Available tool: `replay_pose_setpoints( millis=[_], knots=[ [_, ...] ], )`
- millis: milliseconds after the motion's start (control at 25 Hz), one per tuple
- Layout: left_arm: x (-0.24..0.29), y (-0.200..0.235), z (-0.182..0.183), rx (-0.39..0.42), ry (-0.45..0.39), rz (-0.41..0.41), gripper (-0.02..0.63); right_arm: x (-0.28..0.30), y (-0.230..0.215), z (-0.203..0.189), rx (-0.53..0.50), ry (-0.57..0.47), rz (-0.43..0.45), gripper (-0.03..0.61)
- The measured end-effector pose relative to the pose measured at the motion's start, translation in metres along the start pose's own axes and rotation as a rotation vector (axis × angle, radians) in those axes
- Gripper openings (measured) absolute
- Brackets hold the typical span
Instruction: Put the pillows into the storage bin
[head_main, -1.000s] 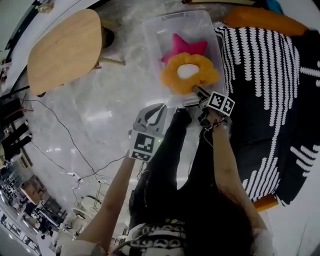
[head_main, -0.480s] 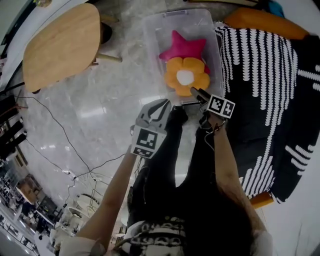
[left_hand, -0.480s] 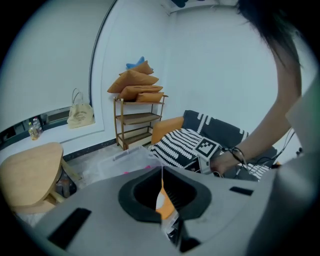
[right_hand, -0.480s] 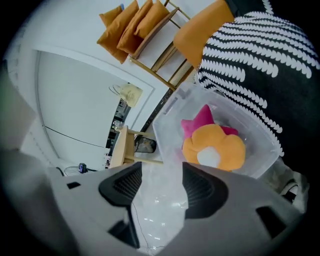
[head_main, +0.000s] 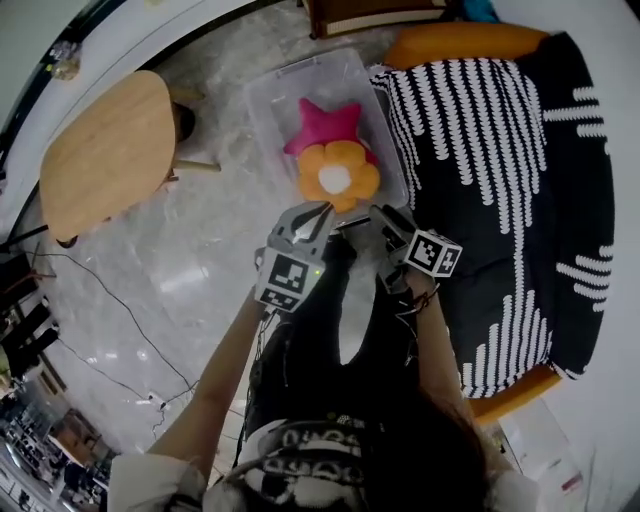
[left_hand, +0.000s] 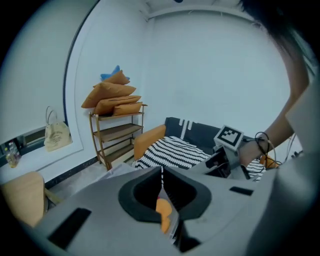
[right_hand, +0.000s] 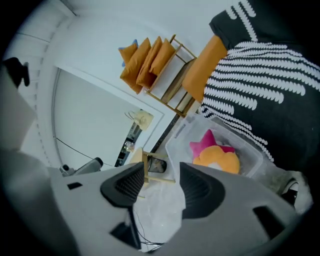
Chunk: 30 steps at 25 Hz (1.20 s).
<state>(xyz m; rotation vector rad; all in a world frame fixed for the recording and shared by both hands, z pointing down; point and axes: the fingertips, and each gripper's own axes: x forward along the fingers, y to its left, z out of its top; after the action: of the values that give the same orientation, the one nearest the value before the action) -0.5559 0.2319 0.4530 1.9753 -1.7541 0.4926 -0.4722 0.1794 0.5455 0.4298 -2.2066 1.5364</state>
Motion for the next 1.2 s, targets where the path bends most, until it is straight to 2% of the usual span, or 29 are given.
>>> replay_pose_setpoints(
  millis=[240, 400, 720, 920, 1200],
  knots=[
    [0.000, -0.039, 0.022, 0.042, 0.012, -0.099, 0.011, -0.080, 0.031, 0.018, 0.002, -0.177, -0.027, 0.207],
    [-0.005, -0.073, 0.032, 0.117, 0.031, -0.173, 0.011, -0.129, 0.043, 0.019, 0.025, -0.263, -0.045, 0.204],
    [-0.010, -0.141, 0.042, 0.171, 0.051, -0.265, 0.011, -0.213, 0.048, -0.002, 0.054, -0.379, -0.083, 0.190],
    [-0.004, -0.195, 0.057, 0.213, 0.015, -0.346, 0.011, -0.266, 0.038, -0.020, 0.050, -0.471, -0.120, 0.183],
    [-0.041, -0.275, 0.086, 0.298, -0.050, -0.430, 0.010, -0.348, 0.048, -0.061, -0.064, -0.588, -0.181, 0.130]
  ],
)
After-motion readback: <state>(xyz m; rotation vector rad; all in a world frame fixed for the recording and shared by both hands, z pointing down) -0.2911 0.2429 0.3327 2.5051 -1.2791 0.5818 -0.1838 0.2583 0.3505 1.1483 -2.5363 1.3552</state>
